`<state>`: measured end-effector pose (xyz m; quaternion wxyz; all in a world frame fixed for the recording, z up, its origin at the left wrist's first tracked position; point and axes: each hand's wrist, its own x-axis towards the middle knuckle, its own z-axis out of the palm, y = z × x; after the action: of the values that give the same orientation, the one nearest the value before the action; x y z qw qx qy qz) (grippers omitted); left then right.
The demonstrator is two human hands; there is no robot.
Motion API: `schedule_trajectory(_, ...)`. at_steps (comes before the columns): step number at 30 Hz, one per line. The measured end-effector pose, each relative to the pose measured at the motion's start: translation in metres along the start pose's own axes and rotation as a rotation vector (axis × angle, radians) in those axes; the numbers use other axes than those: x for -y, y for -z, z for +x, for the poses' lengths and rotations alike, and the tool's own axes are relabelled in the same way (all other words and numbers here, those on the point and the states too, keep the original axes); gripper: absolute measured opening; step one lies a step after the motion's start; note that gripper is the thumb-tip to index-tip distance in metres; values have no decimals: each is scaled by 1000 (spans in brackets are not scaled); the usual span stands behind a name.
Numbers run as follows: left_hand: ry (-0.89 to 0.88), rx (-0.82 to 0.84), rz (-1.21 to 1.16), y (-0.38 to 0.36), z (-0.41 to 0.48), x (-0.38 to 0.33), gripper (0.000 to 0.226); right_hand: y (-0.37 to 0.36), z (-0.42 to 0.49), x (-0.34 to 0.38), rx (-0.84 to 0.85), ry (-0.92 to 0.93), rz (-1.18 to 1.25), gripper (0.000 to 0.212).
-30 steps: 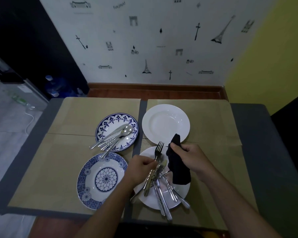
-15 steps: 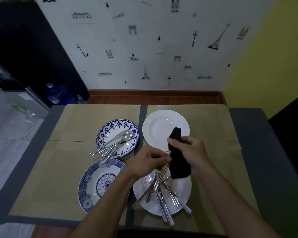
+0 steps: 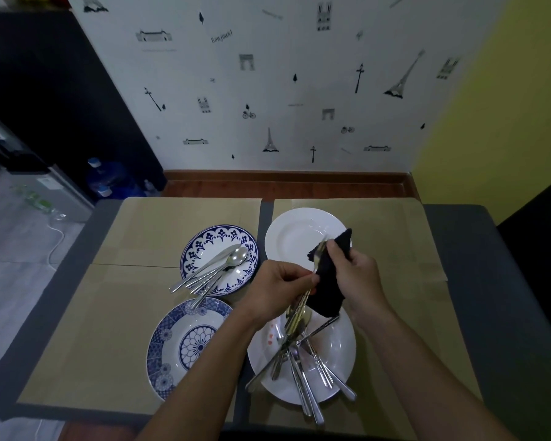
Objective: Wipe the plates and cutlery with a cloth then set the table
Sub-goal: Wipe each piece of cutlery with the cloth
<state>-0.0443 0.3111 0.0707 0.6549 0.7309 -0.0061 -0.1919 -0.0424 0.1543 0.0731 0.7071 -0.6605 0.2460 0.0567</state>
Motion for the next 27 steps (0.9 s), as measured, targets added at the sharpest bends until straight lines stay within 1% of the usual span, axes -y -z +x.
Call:
schedule_trajectory(2,-10,-42,-18,2,0,-1,10,1,-2,0,133,-59,-9,24)
schedule_trajectory(4,-19,-30,34,4,-1,1,11,6,-3,2,259,-118,-25,20)
schedule_trajectory(6,-19,-3,61,5,-3,4,10,11,-3,6,312,-128,-31,22)
schedule_trajectory(11,-25,16,48,1,-3,3,13,8,-6,8,256,-56,-49,19)
schedule_trajectory(13,-32,12,58,2,-3,1,17,8,-4,7,263,-60,-93,29)
schedule_trajectory(15,-38,5,58,4,-4,-2,19,10,0,8,298,-131,-106,43)
schedule_trajectory(16,-39,3,60,4,-4,-2,19,11,2,9,322,-170,-90,47)
schedule_trajectory(18,-39,-1,56,5,-5,-3,19,13,3,11,356,-197,-34,42)
schedule_trajectory(22,-64,20,68,4,-6,-5,21,12,-5,17,375,-139,17,18)
schedule_trajectory(27,-60,8,109,2,-4,3,25,8,-8,17,304,-96,-41,12)
